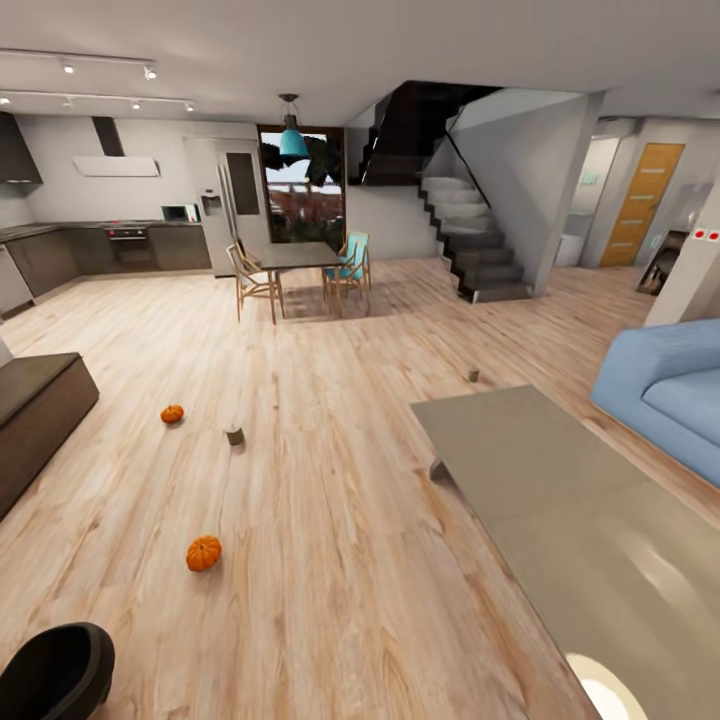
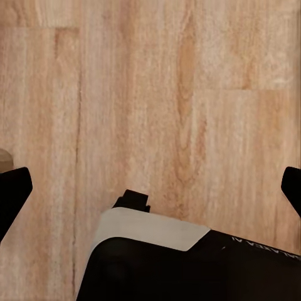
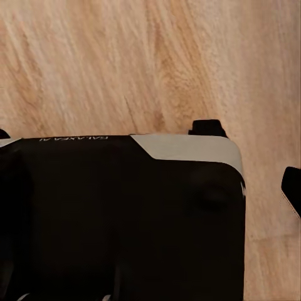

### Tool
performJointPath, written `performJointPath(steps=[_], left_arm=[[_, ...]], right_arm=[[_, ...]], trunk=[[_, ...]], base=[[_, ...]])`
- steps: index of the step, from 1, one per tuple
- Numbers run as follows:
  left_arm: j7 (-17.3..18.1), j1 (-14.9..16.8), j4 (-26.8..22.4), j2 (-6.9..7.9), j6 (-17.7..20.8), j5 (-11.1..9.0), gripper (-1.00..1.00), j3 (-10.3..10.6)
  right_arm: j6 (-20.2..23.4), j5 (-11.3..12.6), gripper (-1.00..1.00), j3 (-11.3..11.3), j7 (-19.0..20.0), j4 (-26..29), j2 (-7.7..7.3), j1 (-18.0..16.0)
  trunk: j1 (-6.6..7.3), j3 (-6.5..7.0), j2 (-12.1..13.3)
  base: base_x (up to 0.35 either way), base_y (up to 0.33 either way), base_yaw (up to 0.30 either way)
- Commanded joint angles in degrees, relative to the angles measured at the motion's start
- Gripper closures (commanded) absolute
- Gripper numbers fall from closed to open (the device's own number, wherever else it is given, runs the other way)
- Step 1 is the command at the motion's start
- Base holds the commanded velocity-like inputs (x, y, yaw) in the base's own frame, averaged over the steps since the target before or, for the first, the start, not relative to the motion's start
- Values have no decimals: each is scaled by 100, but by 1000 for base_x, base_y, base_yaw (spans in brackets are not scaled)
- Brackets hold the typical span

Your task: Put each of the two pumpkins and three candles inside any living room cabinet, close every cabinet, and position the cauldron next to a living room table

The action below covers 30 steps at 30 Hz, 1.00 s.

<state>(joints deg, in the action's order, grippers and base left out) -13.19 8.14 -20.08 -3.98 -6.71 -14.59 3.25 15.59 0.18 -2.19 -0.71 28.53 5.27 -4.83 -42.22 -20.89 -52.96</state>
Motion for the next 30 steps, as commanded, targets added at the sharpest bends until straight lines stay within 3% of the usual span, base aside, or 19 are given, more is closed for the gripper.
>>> performJointPath(steps=[1, 30], left_arm=[[-27, 2, 3, 2, -23, -53, -100, 36], [-34, 3, 4, 11, -31, -61, -100, 36]], right_arm=[[32, -8, -100, -19, -8, 12, 7, -1], [34, 4, -100, -18, -8, 12, 7, -1]], trunk=[[-4, -6, -4], [-4, -6, -4]], base=[[349, 0, 1], [313, 40, 0]])
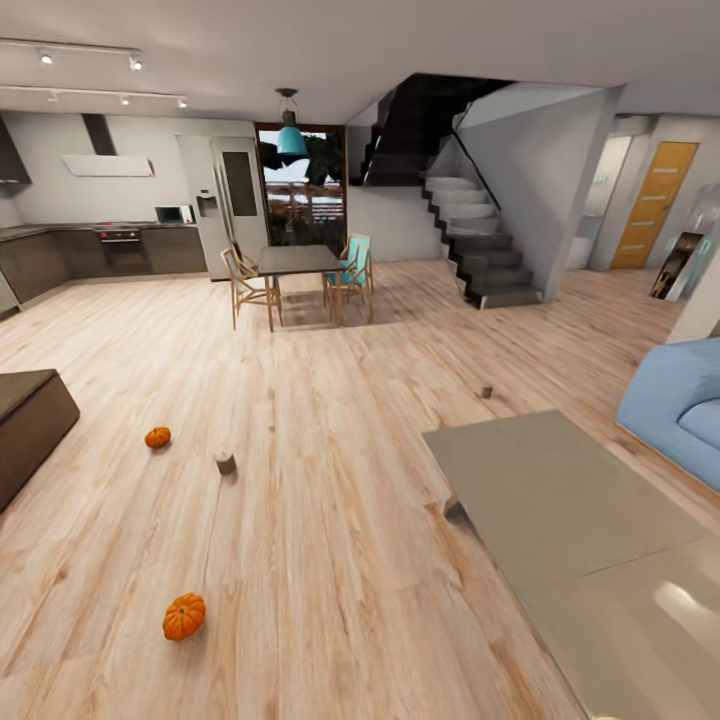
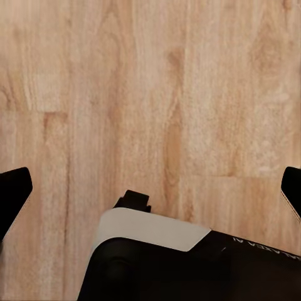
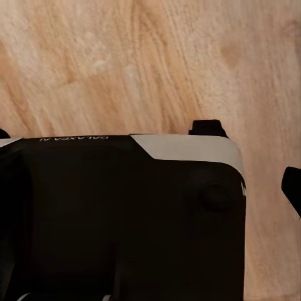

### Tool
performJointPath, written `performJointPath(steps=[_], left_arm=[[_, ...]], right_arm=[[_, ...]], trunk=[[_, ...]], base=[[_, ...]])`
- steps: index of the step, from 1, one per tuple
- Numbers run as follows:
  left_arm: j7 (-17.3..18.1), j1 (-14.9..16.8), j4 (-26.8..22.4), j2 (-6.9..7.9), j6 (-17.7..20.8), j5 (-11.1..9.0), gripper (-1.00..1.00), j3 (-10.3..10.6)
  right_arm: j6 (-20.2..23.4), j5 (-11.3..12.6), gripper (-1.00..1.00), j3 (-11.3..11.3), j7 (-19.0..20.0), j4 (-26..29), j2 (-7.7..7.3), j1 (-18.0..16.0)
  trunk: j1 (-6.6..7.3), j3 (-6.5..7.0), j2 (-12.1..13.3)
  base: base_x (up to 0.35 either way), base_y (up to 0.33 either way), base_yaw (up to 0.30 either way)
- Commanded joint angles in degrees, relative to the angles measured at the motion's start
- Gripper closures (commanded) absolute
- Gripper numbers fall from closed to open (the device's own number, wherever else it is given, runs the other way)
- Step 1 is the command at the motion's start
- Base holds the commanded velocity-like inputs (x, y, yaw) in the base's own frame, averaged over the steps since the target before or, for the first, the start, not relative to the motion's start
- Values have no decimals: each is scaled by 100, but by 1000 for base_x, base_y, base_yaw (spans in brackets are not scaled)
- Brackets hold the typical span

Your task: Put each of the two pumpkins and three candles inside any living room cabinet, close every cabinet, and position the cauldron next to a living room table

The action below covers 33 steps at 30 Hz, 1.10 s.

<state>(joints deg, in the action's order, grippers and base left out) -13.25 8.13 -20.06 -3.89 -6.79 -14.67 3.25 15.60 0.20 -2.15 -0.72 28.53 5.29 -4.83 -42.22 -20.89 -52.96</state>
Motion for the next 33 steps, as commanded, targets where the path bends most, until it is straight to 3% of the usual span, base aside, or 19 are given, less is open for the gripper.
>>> performJointPath(steps=[1, 33], left_arm=[[-28, 2, 2, 2, -24, -52, -100, 36], [-29, 4, 2, -1, -24, -53, -100, 36]], right_arm=[[32, 1, -100, -22, -7, 12, 4, -1], [40, -25, -100, -20, -7, 5, 7, -1]], trunk=[[-3, -6, -4], [-3, -51, -4]], base=[[285, 12, 38], [286, 1, 16]])
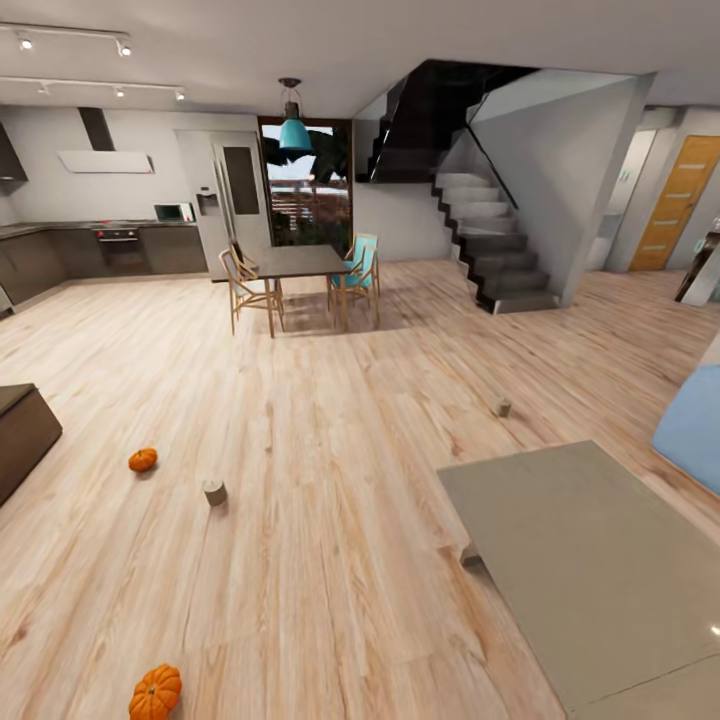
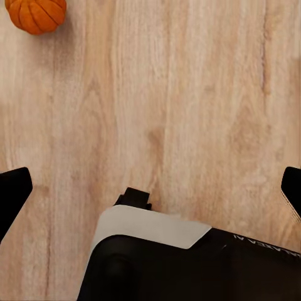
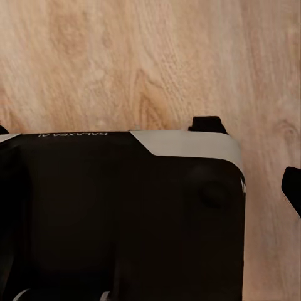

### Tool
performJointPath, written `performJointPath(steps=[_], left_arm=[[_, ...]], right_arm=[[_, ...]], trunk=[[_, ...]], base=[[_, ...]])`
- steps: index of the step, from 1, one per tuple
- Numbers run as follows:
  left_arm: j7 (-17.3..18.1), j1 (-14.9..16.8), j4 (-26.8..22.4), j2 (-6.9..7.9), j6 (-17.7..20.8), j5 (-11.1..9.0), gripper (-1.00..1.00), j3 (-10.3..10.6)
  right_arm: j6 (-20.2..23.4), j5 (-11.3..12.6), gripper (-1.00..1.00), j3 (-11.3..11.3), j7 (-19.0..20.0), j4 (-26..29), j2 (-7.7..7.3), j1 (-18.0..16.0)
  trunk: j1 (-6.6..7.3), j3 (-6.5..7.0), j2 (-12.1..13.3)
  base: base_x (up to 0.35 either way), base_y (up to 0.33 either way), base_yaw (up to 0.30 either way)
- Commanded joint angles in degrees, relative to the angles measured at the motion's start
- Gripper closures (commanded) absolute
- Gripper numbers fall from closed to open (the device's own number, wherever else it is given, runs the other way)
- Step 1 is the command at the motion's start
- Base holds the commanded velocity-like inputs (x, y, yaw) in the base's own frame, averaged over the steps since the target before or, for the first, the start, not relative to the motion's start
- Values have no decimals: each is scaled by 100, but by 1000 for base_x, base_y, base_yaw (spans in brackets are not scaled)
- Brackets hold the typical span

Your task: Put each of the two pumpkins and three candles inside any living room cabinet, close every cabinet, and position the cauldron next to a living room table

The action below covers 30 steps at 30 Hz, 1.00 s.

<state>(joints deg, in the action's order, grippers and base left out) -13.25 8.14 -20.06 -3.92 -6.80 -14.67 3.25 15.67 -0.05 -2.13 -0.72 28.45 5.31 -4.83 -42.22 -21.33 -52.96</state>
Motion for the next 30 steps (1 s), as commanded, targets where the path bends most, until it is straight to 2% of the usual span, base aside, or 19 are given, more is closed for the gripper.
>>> performJointPath(steps=[1, 30], left_arm=[[-28, 3, 2, 0, -23, -53, -100, 36], [-28, 3, 2, 1, -23, -53, -100, 36]], right_arm=[[32, -1, -100, -21, -7, 14, 5, -1], [33, -5, -100, -15, -7, 11, 5, -1]], trunk=[[-3, -7, -4], [-3, -7, -4]], base=[[286, 0, 1], [286, 0, 0]])
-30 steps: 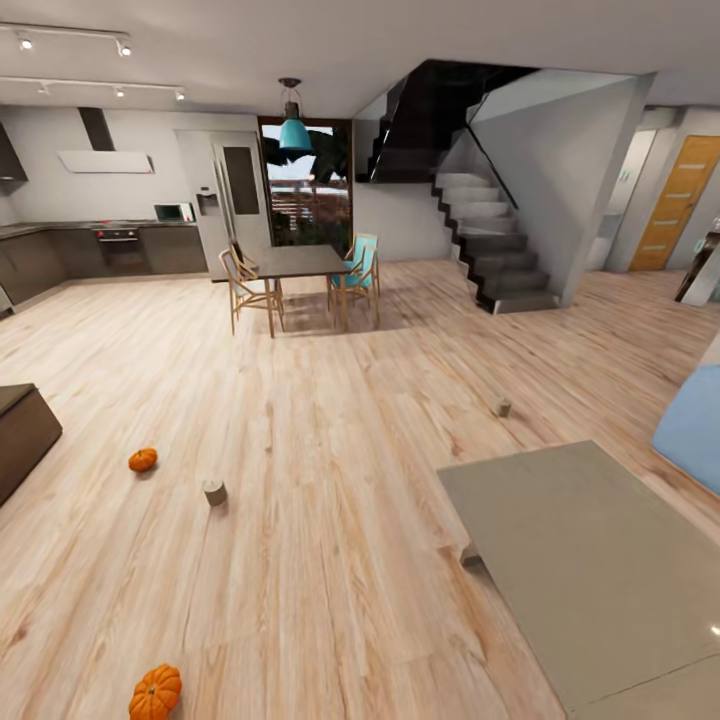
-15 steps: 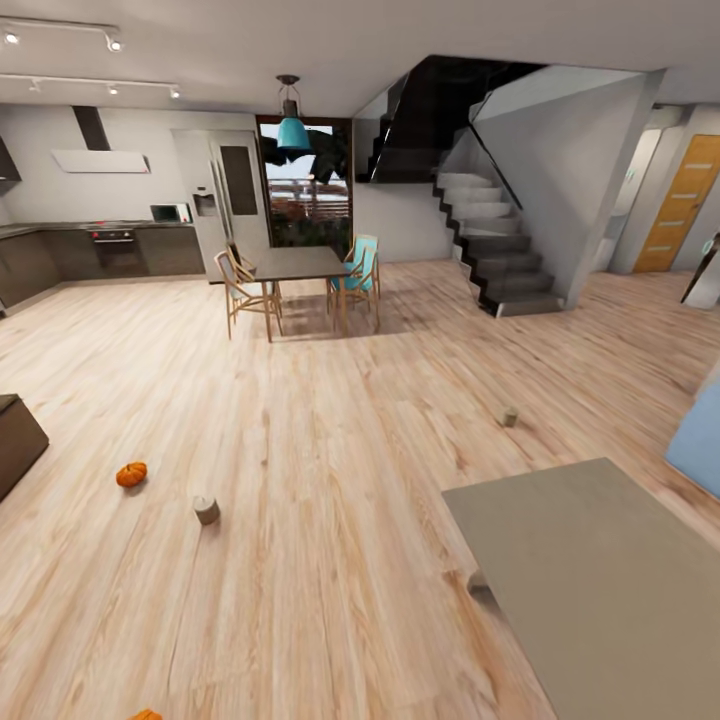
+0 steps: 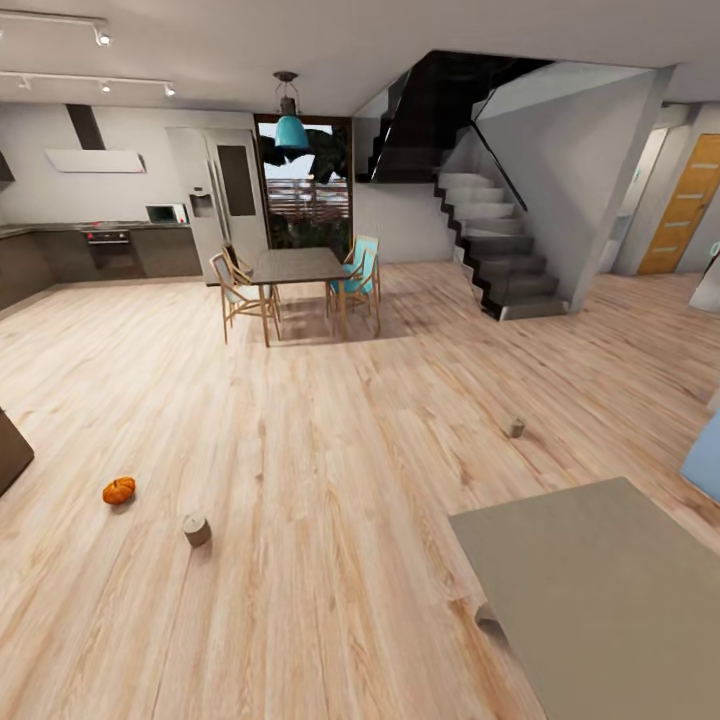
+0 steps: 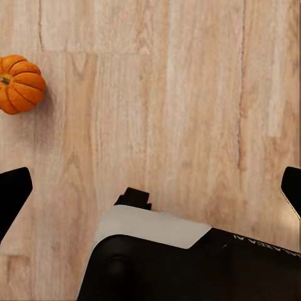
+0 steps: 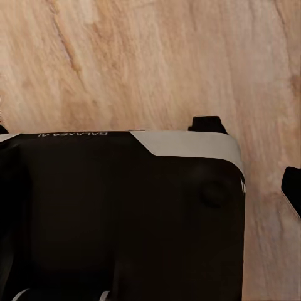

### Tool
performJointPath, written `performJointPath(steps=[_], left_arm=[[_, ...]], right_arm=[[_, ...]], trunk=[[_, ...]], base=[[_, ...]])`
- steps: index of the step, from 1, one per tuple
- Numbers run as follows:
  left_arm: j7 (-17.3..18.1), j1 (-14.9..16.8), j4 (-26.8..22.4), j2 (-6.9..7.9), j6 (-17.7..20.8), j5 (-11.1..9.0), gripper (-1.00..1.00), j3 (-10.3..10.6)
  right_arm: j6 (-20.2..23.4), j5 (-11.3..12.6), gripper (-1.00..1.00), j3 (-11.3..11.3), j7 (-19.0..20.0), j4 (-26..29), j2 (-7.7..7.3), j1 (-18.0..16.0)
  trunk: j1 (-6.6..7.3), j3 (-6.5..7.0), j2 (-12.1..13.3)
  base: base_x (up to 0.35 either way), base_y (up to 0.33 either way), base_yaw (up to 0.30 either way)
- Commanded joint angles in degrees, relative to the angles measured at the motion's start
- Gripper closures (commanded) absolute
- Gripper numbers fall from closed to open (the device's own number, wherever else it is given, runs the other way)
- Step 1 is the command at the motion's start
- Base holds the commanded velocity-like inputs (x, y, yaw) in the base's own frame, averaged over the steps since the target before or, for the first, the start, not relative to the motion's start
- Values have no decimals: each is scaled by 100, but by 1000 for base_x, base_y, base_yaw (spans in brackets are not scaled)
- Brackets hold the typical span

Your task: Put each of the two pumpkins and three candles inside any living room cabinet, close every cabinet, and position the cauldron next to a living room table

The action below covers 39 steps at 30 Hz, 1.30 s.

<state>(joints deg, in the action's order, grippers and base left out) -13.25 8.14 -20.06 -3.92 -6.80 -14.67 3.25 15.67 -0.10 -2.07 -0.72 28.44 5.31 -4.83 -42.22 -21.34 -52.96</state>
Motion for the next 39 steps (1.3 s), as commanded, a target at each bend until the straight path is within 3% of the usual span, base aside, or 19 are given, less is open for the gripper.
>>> performJointPath(steps=[1, 39], left_arm=[[-28, 3, 2, 0, -23, -53, -100, 35], [-28, 2, 2, 2, -25, -53, -100, 35]], right_arm=[[32, -3, -100, -21, -7, 12, 5, -1], [33, -16, -100, -12, -7, 12, 5, -1]], trunk=[[-3, -6, -4], [-3, -6, -4]], base=[[290, 0, 0], [292, 15, 25]])
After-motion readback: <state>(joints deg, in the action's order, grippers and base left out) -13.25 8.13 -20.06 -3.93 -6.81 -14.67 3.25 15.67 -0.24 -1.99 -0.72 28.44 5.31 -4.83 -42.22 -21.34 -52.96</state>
